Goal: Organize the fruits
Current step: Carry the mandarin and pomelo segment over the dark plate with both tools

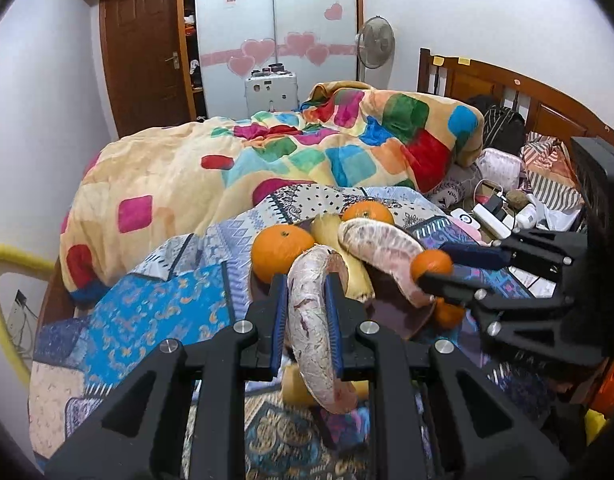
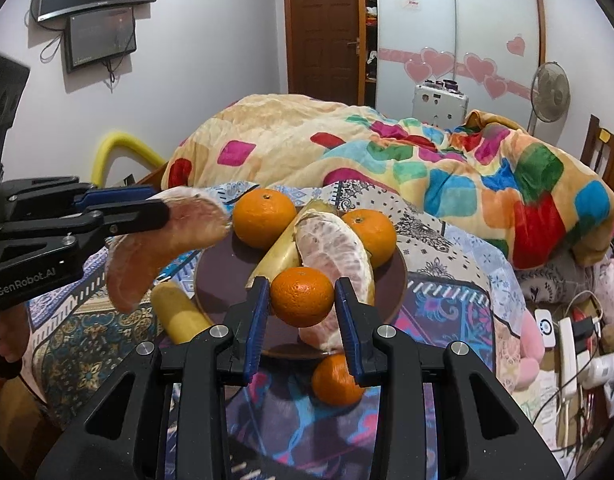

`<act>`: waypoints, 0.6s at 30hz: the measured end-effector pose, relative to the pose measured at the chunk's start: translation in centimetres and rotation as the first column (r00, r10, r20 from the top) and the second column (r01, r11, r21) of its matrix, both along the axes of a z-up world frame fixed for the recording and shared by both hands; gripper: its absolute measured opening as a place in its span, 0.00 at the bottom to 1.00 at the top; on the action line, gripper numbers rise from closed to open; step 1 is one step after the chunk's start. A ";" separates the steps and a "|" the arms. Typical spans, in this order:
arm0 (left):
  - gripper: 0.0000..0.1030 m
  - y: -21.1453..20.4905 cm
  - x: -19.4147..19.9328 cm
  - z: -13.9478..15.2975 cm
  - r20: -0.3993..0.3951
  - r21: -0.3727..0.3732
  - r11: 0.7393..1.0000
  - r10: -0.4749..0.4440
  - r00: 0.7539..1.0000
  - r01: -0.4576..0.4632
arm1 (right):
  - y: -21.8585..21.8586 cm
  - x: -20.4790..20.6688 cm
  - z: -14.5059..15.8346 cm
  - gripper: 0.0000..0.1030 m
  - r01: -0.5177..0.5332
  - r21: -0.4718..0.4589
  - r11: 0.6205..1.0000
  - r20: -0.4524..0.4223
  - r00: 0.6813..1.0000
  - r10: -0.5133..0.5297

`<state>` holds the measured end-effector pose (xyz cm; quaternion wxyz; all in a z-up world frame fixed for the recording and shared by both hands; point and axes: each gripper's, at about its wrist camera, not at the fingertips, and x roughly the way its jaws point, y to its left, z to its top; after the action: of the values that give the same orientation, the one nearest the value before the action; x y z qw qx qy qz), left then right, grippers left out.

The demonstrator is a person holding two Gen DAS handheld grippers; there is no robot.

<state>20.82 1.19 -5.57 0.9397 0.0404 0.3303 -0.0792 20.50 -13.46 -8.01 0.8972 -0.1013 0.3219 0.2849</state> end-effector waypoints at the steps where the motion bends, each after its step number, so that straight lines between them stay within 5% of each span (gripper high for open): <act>1: 0.18 -0.1 0.4 -0.1 0.000 -0.002 1.000 -0.001 1.000 0.001 | 0.2 0.3 -0.2 0.30 -0.001 -0.007 1.000 0.000 1.000 0.001; 18: 0.06 -0.5 4.9 -1.8 -0.003 -0.013 1.000 -0.003 1.000 0.003 | 2.3 1.6 -1.4 0.31 -0.039 -0.079 0.996 0.017 0.999 0.040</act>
<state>25.70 0.67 -7.40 0.9392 0.0349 0.3314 -0.0828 22.14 -11.11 -9.45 0.8897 -0.1453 0.3224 0.2888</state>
